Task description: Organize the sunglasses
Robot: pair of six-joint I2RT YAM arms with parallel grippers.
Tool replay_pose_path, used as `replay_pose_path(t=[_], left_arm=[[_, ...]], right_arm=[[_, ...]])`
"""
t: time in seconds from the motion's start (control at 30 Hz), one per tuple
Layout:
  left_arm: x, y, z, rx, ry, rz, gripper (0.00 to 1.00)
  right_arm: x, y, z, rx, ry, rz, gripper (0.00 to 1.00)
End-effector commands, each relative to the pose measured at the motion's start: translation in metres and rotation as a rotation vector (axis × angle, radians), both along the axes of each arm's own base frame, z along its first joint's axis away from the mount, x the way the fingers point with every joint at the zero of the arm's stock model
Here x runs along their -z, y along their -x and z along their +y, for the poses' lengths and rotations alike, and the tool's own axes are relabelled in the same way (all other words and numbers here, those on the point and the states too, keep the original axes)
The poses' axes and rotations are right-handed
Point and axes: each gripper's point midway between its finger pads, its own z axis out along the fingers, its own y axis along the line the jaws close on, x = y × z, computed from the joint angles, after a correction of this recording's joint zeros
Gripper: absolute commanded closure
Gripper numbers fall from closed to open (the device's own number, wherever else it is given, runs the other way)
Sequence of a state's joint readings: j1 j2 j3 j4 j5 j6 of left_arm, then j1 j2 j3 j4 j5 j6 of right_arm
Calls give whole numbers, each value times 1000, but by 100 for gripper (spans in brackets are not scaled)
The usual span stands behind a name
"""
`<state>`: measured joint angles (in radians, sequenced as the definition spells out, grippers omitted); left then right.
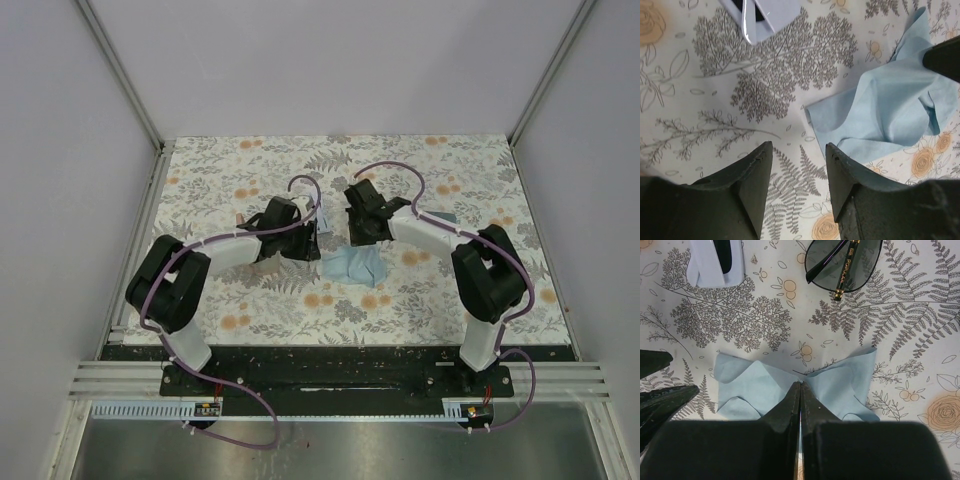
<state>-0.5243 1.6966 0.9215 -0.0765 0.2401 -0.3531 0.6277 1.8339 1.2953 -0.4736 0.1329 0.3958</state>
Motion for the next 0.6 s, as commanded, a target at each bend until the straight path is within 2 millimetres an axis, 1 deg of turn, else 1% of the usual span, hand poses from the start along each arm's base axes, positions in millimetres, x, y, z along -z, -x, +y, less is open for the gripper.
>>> replay_pose_path(t=[0.0,0.13,0.23,0.43,0.57], left_arm=[[-17,-22,-15,64,22,-69,49],[-17,-29,-18,102,4,-96,49],[-10,-33,-19,128,-20,-88,49],[-3,-41,-21,163,-55,-93,48],[1,-45,-26,182,-53,-79,48]], right_arm=[[-12,-14,7,-19,-51,-40,100],[-11,-20,4,-9,-63,-37,100],[-8,-25,1,5,-72,-25,100],[0,-28,-4,21,-82,-1,100],[0,-29,-5,25,-90,0,100]])
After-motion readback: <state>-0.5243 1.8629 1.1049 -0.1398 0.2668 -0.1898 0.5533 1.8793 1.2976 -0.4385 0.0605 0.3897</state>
